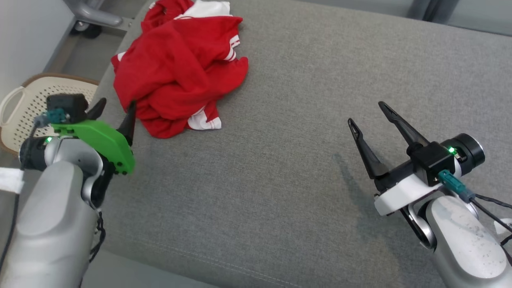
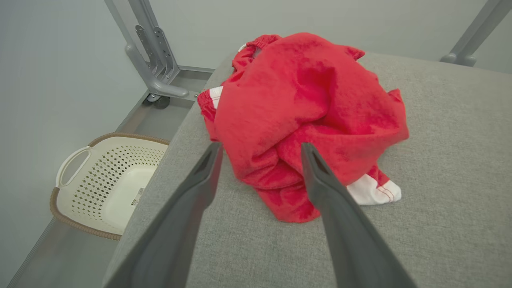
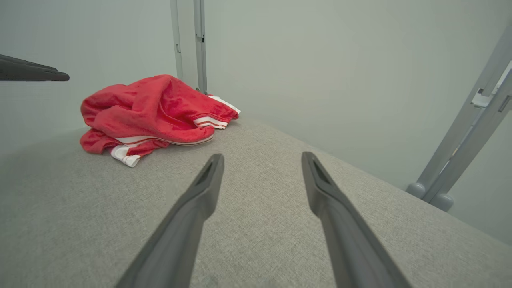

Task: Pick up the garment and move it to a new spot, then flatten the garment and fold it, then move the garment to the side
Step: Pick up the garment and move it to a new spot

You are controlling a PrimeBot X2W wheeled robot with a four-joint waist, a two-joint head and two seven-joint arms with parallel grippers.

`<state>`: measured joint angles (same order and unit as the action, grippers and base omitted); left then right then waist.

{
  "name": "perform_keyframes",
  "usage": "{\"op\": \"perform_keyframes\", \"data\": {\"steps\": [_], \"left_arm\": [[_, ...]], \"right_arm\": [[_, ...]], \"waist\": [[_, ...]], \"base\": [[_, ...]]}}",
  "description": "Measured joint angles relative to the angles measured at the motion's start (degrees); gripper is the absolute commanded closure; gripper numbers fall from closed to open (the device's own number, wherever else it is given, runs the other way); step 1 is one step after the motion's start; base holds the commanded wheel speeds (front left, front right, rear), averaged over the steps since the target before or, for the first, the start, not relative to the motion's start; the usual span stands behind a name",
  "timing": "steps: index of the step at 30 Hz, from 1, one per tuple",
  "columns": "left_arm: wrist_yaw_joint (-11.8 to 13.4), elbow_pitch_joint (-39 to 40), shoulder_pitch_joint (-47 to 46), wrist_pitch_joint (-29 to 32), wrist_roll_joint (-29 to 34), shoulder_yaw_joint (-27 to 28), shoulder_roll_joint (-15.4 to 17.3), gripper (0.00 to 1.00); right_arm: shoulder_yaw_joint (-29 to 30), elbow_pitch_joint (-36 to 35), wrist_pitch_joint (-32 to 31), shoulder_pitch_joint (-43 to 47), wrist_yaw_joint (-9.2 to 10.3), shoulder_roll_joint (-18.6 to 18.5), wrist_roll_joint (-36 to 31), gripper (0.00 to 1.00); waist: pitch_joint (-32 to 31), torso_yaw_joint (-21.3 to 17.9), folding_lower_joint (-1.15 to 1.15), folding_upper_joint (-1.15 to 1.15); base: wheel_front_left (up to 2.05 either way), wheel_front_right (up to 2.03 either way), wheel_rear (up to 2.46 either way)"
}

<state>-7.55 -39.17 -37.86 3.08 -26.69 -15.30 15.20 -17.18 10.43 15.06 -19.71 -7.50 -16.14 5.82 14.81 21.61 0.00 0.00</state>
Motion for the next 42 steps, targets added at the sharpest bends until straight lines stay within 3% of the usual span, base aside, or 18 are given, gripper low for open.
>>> {"op": "perform_keyframes", "data": {"steps": [7,12,13,18,26,35,42], "left_arm": [[0.0,-6.45,-7.27,3.66,-6.11,-3.33,5.04,0.0],[0.0,-11.82,-8.67,2.63,-8.89,-3.93,5.63,0.0],[0.01,-12.44,-9.2,1.7,-8.79,-4.48,5.91,1.0],[0.07,-14.39,-9.64,-0.23,-9.36,-7.9,6.34,1.0],[0.05,-14.72,-9.81,-0.71,-10.17,-12.39,7.77,1.0],[0.11,-7.14,-13.97,0.82,-9.89,-11.65,15.45,1.0],[2.63,5.64,-16.11,6.73,-10.54,-9.36,22.17,1.0]], "right_arm": [[-0.25,-0.46,0.0,-2.13,0.0,-1.22,-0.04,0.0],[0.42,-0.67,0.0,-2.37,0.0,-1.52,-0.05,0.0],[0.74,-0.71,0.0,-2.38,0.0,-1.56,-0.07,0.0],[1.88,-0.53,0.0,-2.23,0.0,-1.12,-0.18,0.0],[1.33,0.14,0.0,-1.71,0.0,0.55,0.08,0.0],[1.87,0.97,0.0,-0.3,0.0,2.66,0.77,0.0],[2.12,1.14,0.0,0.61,0.0,5.1,1.45,0.0]], "waist": [[7.31,-3.62,0.01,0.0],[11.28,-6.38,0.01,0.0],[11.85,-6.9,0.01,0.0],[13.2,-8.85,0.01,0.0],[10.9,-7.75,0.0,0.0],[6.63,-6.47,0.0,0.0],[4.49,-8.23,0.0,0.0]], "base": [[0.0,0.0,0.0],[0.0,0.0,0.0],[0.0,0.0,0.0],[0.0,0.0,0.0],[0.0,0.0,0.0],[0.0,0.0,0.0],[0.0,0.0,0.0]]}}
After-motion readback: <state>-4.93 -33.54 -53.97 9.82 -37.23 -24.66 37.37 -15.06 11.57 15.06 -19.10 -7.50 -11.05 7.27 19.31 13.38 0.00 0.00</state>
